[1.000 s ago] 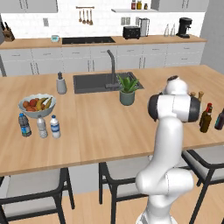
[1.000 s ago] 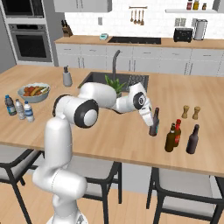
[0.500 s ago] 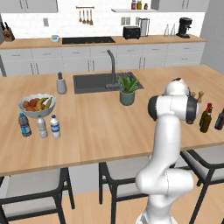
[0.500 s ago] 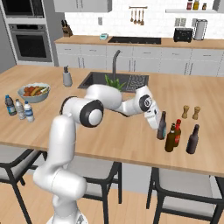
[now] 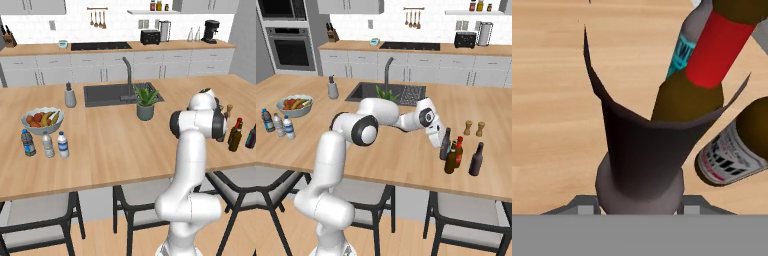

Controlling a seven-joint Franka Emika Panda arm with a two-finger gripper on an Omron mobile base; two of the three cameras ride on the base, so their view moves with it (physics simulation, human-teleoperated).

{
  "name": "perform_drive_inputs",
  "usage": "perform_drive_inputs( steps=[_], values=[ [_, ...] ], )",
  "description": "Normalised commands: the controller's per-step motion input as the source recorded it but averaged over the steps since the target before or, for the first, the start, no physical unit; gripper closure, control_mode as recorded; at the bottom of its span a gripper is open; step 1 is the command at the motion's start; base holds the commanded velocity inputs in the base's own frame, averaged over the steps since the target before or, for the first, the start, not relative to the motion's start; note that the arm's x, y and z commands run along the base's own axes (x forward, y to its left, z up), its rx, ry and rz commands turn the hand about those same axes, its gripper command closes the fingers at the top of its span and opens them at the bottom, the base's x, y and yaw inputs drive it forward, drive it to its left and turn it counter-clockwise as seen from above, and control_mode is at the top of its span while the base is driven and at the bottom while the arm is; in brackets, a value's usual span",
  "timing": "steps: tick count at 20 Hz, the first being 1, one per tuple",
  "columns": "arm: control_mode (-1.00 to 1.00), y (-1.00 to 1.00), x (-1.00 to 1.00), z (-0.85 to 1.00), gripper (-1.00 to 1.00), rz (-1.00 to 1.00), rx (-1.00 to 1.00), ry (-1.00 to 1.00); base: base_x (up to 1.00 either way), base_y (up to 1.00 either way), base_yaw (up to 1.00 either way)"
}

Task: Move the plastic bottles in the middle to the plastics group, and the glass bottles in the middle to the glass group.

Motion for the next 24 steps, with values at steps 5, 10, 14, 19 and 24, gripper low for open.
perform_drive_inputs(
  steps=[5, 10, 14, 19, 24],
  values=[
    [-1.00, -0.12, 0.00, -0.58, 1.00, -0.01, 0.00, 0.00, 0.00, 0.00, 0.00],
    [-1.00, -0.03, 0.00, -0.29, 1.00, -0.01, 0.00, 0.00, 0.00, 0.00, 0.00],
    [-1.00, 0.00, 0.00, 0.00, 1.00, 0.00, 0.00, 0.00, 0.00, 0.00, 0.00],
    [-1.00, 0.00, 0.00, 0.00, -1.00, 0.00, 0.00, 0.00, 0.00, 0.00, 0.00],
    [-1.00, 0.00, -0.01, 0.00, -1.00, 0.00, 0.00, 0.00, 0.00, 0.00, 0.00]
  ],
)
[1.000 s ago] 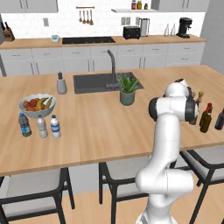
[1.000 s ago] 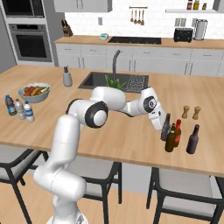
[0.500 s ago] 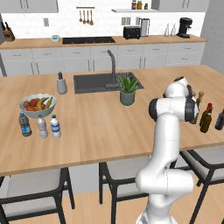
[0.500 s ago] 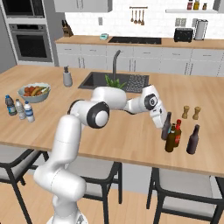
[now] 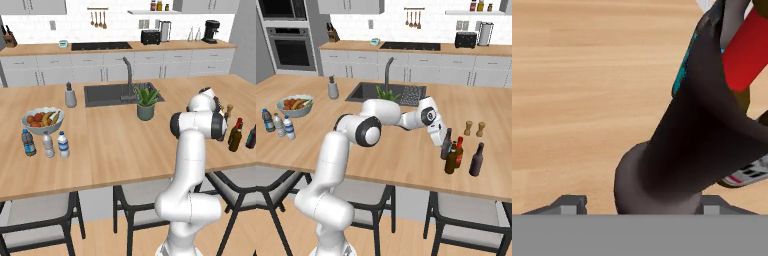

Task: Move the plastic bottles in the middle to the plastics group, and the glass bottles in the middle to the glass group.

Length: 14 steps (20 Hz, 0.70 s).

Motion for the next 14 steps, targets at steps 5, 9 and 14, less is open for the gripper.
perform_drive_inputs(
  steps=[5, 9, 14],
  values=[
    [-1.00, 0.00, 0.00, 0.00, -1.00, 0.00, 0.00, 0.00, 0.00, 0.00, 0.00],
    [-1.00, 0.04, -0.04, 0.13, -1.00, 0.00, 0.00, 0.00, 0.00, 0.00, 0.00],
    [-1.00, 0.42, -0.16, 0.33, -1.00, 0.00, -0.05, -0.02, 0.00, 0.00, 0.00]
  ],
)
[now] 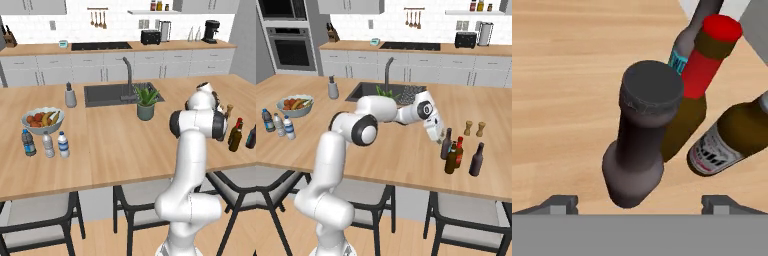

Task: Move the plastic bottles in the middle to the plastics group, and the glass bottles in the middle to the glass group.

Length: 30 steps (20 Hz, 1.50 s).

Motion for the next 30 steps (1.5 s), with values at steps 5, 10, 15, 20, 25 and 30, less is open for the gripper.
perform_drive_inputs(
  steps=[5, 10, 15, 20, 25, 30],
  values=[
    [-1.00, 0.70, -0.52, 0.30, -1.00, 0.01, -0.07, 0.00, 0.00, 0.00, 0.00],
    [-1.00, 0.34, -0.77, 0.39, -1.00, 0.10, -0.02, -0.04, 0.00, 0.00, 0.00],
    [-1.00, 0.36, -1.00, 0.05, -1.00, 0.30, 0.00, -0.03, 0.00, 0.00, 0.00],
    [-1.00, 0.40, -1.00, 0.00, -1.00, 0.40, 0.00, 0.00, 0.00, 0.00, 0.00],
    [-1.00, 0.51, -1.00, 0.01, -1.00, 0.39, 0.00, 0.00, 0.00, 0.00, 0.00],
    [-1.00, 0.64, -1.00, 0.03, -1.00, 0.35, 0.00, 0.00, 0.00, 0.00, 0.00]
  ],
)
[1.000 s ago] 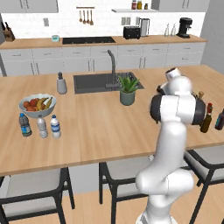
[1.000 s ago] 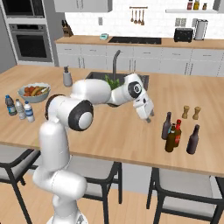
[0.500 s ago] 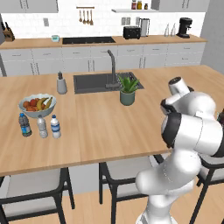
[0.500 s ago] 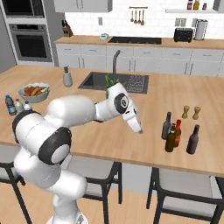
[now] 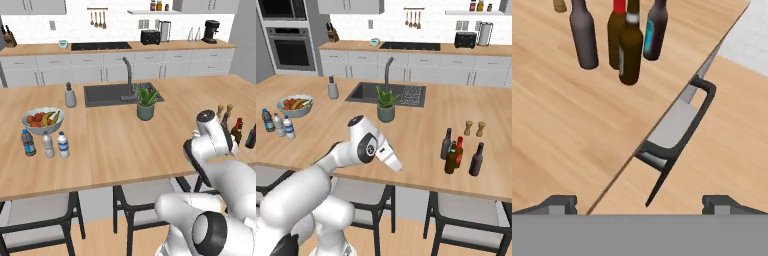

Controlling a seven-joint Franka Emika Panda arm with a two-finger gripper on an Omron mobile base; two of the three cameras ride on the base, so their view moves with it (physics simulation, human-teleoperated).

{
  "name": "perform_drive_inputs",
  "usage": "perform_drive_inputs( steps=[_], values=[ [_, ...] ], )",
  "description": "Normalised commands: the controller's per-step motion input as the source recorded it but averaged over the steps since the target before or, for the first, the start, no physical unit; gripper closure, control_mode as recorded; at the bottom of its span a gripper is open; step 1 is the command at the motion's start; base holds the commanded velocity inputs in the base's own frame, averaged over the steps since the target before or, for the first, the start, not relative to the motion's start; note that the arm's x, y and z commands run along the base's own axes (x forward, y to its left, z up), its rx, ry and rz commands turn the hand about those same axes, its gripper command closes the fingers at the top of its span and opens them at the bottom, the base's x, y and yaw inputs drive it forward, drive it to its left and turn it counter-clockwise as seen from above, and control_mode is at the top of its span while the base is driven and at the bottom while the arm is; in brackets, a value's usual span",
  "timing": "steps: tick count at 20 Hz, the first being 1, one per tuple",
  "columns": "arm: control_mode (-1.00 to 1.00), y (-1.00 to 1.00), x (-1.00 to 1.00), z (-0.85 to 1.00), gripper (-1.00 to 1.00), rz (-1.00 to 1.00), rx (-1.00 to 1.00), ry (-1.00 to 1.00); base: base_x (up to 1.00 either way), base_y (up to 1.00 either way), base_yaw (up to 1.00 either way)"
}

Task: Move the plastic bottles in the middle to the plastics group, and the glass bottles in the middle to the glass group.

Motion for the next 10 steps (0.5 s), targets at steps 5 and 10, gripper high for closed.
perform_drive_inputs(
  steps=[5, 10],
  values=[
    [-1.00, 0.63, -0.88, 0.03, -1.00, 0.31, 0.00, 0.00, 0.00, 0.00, 0.00],
    [-1.00, 0.45, -0.75, 0.13, -1.00, 0.35, 0.00, 0.00, 0.00, 0.00, 0.00]
  ],
)
